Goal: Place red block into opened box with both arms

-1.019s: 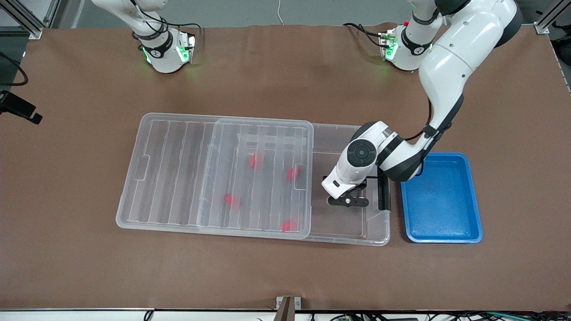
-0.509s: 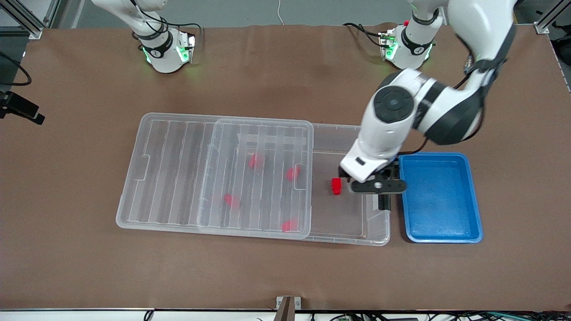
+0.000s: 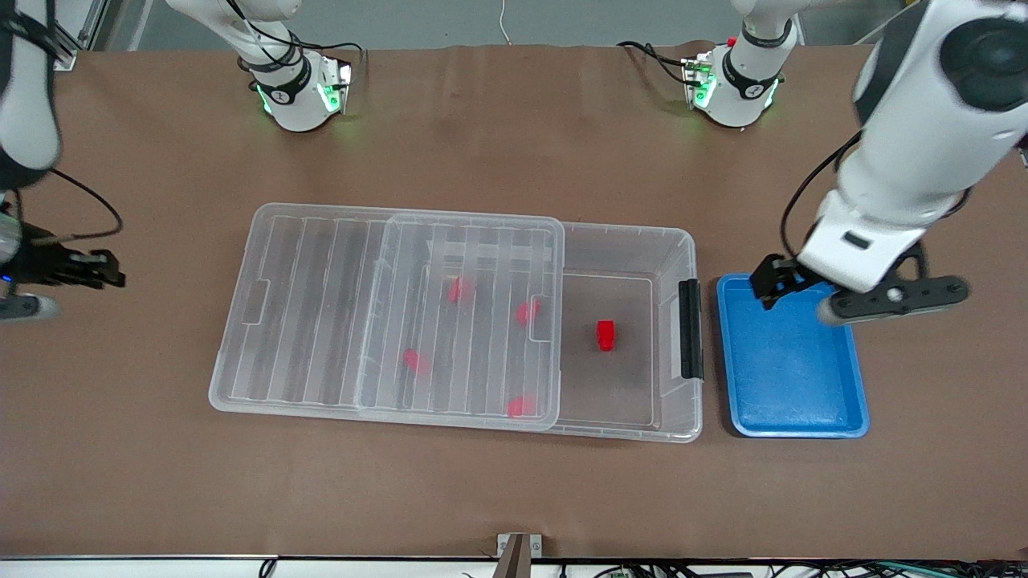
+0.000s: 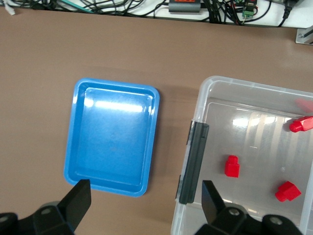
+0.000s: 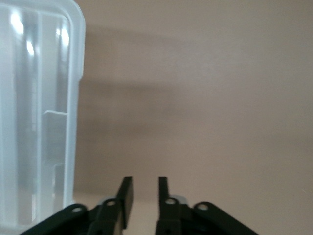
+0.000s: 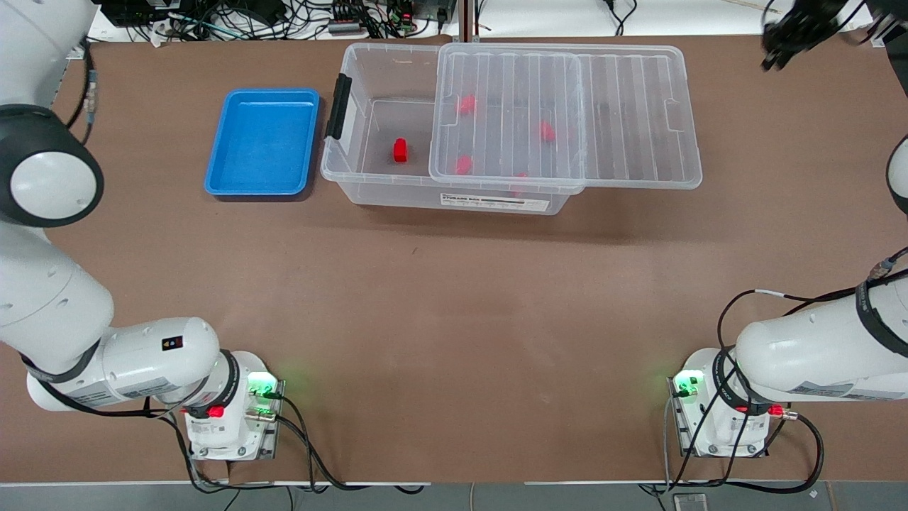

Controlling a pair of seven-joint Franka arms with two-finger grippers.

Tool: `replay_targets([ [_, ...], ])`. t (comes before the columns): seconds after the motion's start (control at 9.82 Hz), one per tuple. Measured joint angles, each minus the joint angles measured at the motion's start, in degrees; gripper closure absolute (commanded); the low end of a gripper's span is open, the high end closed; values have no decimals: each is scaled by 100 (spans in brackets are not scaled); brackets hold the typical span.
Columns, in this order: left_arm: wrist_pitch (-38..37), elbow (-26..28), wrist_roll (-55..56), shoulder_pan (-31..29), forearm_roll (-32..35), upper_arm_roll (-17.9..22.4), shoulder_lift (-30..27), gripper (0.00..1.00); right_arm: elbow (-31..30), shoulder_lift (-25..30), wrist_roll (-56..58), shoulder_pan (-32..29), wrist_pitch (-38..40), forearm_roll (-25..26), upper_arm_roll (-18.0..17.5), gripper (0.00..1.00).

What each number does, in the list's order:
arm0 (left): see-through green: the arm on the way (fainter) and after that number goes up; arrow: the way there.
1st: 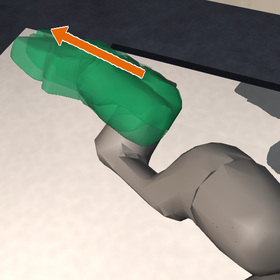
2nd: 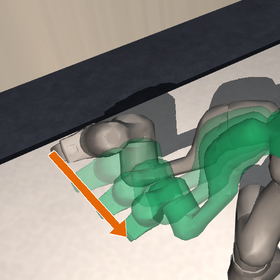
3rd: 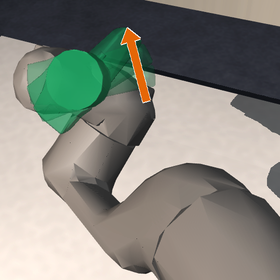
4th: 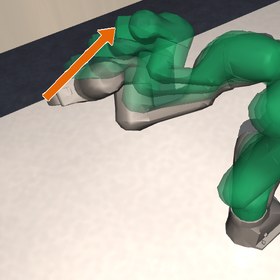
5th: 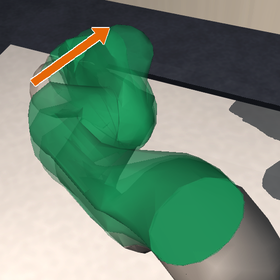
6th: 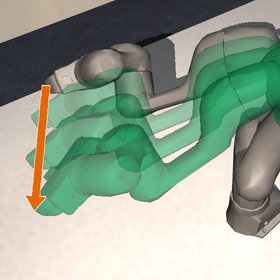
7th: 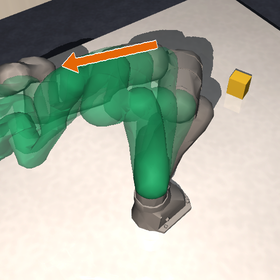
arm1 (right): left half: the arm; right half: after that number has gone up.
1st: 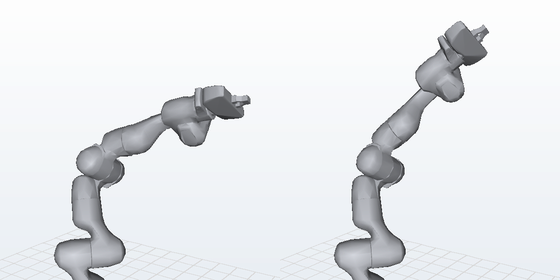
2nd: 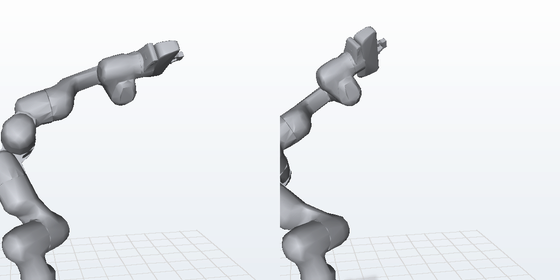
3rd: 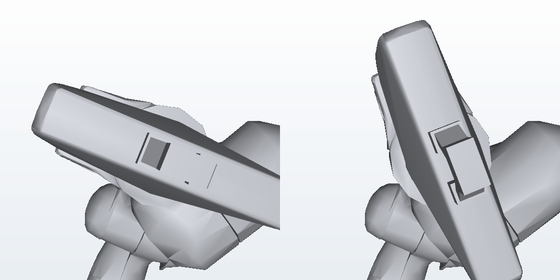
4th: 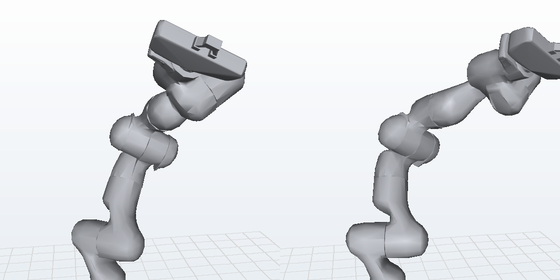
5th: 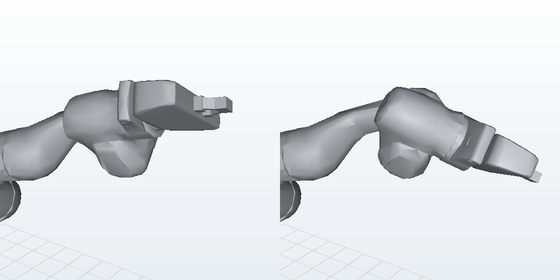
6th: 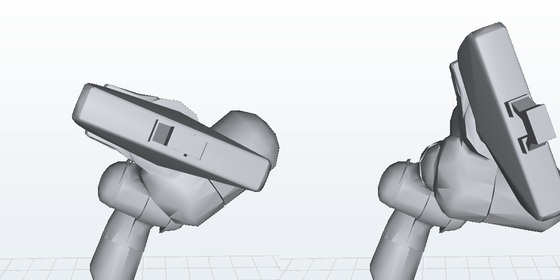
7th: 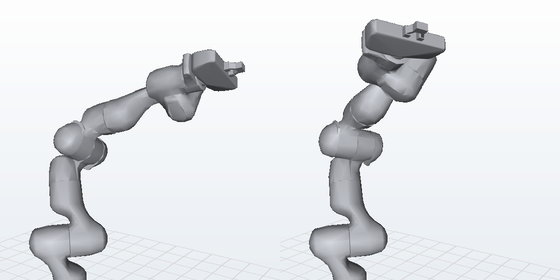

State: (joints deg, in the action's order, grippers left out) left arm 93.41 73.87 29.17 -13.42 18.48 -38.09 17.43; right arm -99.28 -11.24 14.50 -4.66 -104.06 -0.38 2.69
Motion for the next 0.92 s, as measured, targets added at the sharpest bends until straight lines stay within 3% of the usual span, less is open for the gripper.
replay_targets([
  [0.31,-162,-13,-836,-470,-506,73,-430,0,-956,-111,0,386,-880,-176,-52,100],
  [0.41,-173,-15,-1151,-468,-848,340,-645,0,-1109,-111,1,448,-1002,-216,-58,100],
  [0.71,-412,210,-1919,220,-1356,1787,-1195,0,-1223,-138,2,672,-1067,-551,-79,100],
  [0.92,-427,669,-2273,554,-1513,2249,-1450,0,-1247,-170,2,738,-1133,-563,-140,100],
])
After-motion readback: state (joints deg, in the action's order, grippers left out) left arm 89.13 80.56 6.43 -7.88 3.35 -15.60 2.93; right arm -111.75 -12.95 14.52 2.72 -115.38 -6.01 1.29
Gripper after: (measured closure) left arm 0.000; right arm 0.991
